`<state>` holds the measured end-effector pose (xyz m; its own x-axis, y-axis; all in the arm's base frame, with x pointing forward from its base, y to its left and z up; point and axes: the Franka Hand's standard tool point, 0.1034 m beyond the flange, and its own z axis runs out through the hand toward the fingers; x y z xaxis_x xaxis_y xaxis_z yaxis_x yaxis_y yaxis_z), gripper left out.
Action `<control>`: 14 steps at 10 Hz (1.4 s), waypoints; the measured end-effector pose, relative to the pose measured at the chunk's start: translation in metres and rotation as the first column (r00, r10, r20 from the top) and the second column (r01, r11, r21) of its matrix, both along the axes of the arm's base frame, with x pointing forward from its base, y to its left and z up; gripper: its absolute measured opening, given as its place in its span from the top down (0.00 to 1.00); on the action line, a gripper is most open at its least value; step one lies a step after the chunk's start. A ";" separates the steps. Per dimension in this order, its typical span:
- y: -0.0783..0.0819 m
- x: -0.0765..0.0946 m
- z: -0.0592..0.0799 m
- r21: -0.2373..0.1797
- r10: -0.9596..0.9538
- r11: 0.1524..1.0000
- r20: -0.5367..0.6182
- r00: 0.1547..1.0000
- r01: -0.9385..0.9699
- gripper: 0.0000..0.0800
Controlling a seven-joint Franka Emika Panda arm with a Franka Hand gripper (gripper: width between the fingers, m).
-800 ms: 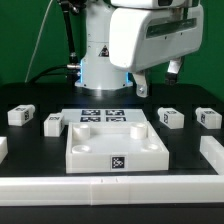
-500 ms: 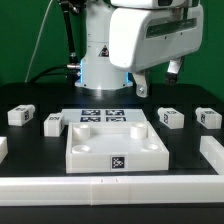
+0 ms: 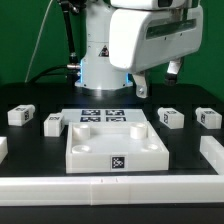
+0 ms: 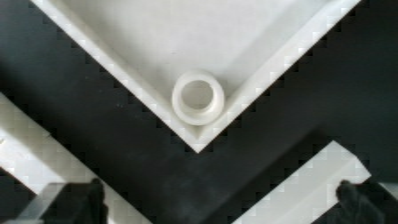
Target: Assemble one leg
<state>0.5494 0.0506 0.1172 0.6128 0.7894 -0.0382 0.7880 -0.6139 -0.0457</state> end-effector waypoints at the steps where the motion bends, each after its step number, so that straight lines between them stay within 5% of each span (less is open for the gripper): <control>1: -0.005 -0.009 -0.008 0.007 0.105 0.994 -0.010 0.994 -0.105 0.19; 4: -0.027 -0.025 -0.026 0.031 0.306 0.952 -0.025 0.952 -0.306 0.19; 9: -0.028 -0.024 -0.026 0.029 0.314 0.949 -0.016 0.949 -0.313 0.19; 14: -0.050 -0.048 -0.048 0.050 0.571 0.820 -0.002 0.821 -0.571 0.19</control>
Offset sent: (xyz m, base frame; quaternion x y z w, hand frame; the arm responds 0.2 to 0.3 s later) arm -0.0223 -0.0241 -0.0273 0.0251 0.0409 -0.1535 0.9870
